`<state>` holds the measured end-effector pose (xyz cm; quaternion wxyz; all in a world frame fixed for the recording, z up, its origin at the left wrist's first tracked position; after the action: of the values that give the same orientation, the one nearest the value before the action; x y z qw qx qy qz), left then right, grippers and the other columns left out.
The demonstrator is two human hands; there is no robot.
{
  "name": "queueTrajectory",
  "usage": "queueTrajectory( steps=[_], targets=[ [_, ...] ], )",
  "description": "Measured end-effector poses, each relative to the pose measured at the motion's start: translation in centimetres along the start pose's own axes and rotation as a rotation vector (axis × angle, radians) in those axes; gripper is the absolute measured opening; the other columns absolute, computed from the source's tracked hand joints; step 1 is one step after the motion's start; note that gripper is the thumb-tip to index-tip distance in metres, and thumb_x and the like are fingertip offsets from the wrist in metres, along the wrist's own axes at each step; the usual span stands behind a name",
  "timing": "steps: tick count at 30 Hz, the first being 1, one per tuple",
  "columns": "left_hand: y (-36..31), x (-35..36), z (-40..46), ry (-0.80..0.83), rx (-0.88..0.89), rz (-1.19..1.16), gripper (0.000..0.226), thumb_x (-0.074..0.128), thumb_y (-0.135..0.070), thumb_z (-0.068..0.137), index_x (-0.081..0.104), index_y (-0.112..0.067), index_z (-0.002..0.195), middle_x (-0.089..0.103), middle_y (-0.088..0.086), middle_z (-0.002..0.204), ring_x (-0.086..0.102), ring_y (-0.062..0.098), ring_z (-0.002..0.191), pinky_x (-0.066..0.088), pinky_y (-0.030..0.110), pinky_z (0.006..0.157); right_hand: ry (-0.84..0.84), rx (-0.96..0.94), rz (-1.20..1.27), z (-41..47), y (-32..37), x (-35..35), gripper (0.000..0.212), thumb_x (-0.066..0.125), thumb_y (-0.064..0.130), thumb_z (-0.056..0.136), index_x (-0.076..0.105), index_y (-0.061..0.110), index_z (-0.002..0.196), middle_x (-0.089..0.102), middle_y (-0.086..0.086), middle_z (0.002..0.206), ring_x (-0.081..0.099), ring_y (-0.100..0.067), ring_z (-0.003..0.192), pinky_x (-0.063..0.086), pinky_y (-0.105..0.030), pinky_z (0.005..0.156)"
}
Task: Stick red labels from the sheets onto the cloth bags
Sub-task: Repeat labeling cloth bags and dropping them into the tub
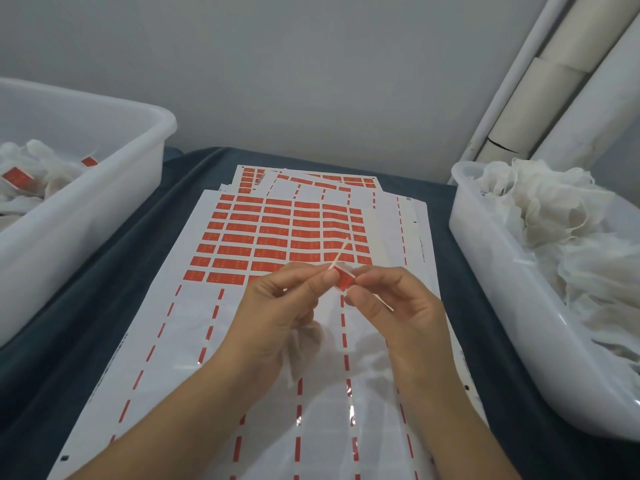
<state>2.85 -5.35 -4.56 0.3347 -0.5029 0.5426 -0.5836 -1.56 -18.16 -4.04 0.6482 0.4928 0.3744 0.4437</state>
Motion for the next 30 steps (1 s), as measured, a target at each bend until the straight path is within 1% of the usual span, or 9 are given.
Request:
queueTrajectory(
  steps=[3, 6, 12, 17, 22, 25, 27, 28, 30],
  targets=[
    [0.1, 0.2, -0.1, 0.019, -0.005, -0.015, 0.016, 0.065, -0.036, 0.058, 0.076, -0.033, 0.068, 0.061, -0.015, 0.054, 0.052, -0.007, 0.049, 0.043, 0.015, 0.045, -0.028, 0.001, 0.009, -0.1, -0.1, -0.2, 0.019, 0.067, 0.034, 0.065, 0.066, 0.027, 0.083, 0.071, 0.022, 0.088, 0.067, -0.004, 0.088, 0.049, -0.007, 0.071],
    [0.2, 0.4, -0.2, 0.029, -0.010, -0.041, 0.015, 0.065, -0.033, 0.058, 0.076, -0.031, 0.068, 0.062, -0.015, 0.055, 0.054, -0.007, 0.049, 0.045, 0.013, 0.043, -0.038, 0.003, 0.028, -0.2, 0.0, -0.3, 0.020, 0.066, 0.033, 0.066, 0.066, 0.026, 0.084, 0.071, 0.019, 0.086, 0.068, -0.005, 0.083, 0.049, -0.007, 0.067],
    [0.3, 0.4, -0.2, 0.031, -0.009, -0.054, 0.015, 0.065, -0.031, 0.059, 0.076, -0.027, 0.069, 0.062, -0.015, 0.054, 0.055, -0.006, 0.049, 0.047, 0.012, 0.044, -0.045, 0.010, 0.023, -0.2, 0.2, -0.2, 0.018, 0.065, 0.035, 0.064, 0.066, 0.026, 0.080, 0.071, 0.020, 0.080, 0.068, -0.003, 0.077, 0.047, -0.004, 0.062],
    [0.7, 0.4, -0.1, 0.020, -0.001, -0.065, 0.018, 0.066, -0.031, 0.059, 0.076, -0.020, 0.069, 0.058, -0.012, 0.051, 0.050, -0.001, 0.045, 0.042, 0.009, 0.046, -0.039, 0.001, 0.009, -0.1, -0.1, -0.4, 0.018, 0.064, 0.034, 0.067, 0.064, 0.024, 0.082, 0.071, 0.019, 0.080, 0.068, -0.003, 0.078, 0.047, -0.004, 0.062],
    [0.9, 0.4, -0.1, 0.047, 0.014, -0.038, 0.014, 0.065, -0.035, 0.062, 0.072, -0.024, 0.060, 0.053, -0.009, 0.050, 0.048, 0.000, 0.047, 0.042, 0.009, 0.049, -0.018, -0.014, 0.037, -0.3, -0.4, 0.0, 0.017, 0.063, 0.031, 0.068, 0.061, 0.021, 0.082, 0.070, 0.019, 0.076, 0.069, -0.005, 0.074, 0.049, -0.006, 0.063],
    [1.1, 0.0, 0.2, 0.026, -0.002, -0.032, 0.016, 0.066, -0.040, 0.058, 0.070, -0.024, 0.058, 0.053, -0.006, 0.050, 0.048, 0.003, 0.048, 0.043, 0.010, 0.049, -0.007, 0.006, 0.080, -0.2, -0.9, 0.5, 0.025, 0.064, 0.031, 0.068, 0.055, 0.021, 0.089, 0.071, 0.017, 0.079, 0.070, -0.008, 0.074, 0.050, -0.009, 0.063],
    [1.0, -0.6, 0.3, -0.058, -0.043, -0.061, 0.019, 0.068, -0.042, 0.058, 0.070, -0.025, 0.064, 0.059, -0.003, 0.056, 0.053, 0.007, 0.052, 0.045, 0.013, 0.049, -0.024, 0.043, 0.167, 0.0, -1.0, 0.2, 0.036, 0.066, 0.032, 0.067, 0.048, 0.025, 0.098, 0.071, 0.014, 0.086, 0.070, -0.011, 0.077, 0.051, -0.012, 0.063],
    [0.8, -0.9, 0.3, -0.094, -0.066, -0.128, 0.020, 0.069, -0.042, 0.062, 0.070, -0.025, 0.072, 0.062, -0.002, 0.058, 0.057, 0.008, 0.052, 0.046, 0.015, 0.047, -0.051, 0.060, 0.182, 0.1, -1.2, 0.0, 0.040, 0.066, 0.034, 0.068, 0.046, 0.028, 0.102, 0.071, 0.015, 0.090, 0.070, -0.011, 0.080, 0.052, -0.013, 0.063],
    [-0.9, -2.2, 1.0, -0.170, -0.067, -0.288, 0.017, 0.066, -0.036, 0.079, 0.064, -0.021, 0.086, 0.059, -0.007, 0.052, 0.055, 0.006, 0.042, 0.043, 0.014, 0.041, -0.113, 0.051, 0.149, 0.7, -1.1, -1.0, 0.042, 0.062, 0.042, 0.071, 0.045, 0.034, 0.109, 0.069, 0.018, 0.096, 0.069, -0.007, 0.086, 0.052, -0.013, 0.064]
  ],
)
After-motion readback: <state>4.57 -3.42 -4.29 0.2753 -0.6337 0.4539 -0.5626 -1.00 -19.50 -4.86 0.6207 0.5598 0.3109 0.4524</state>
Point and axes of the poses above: each hand's wrist, its own z-axis towards the middle knuckle, its own x-axis out of the palm, y = z × x, the point moved 4 cm from there along z, towards the middle knuckle
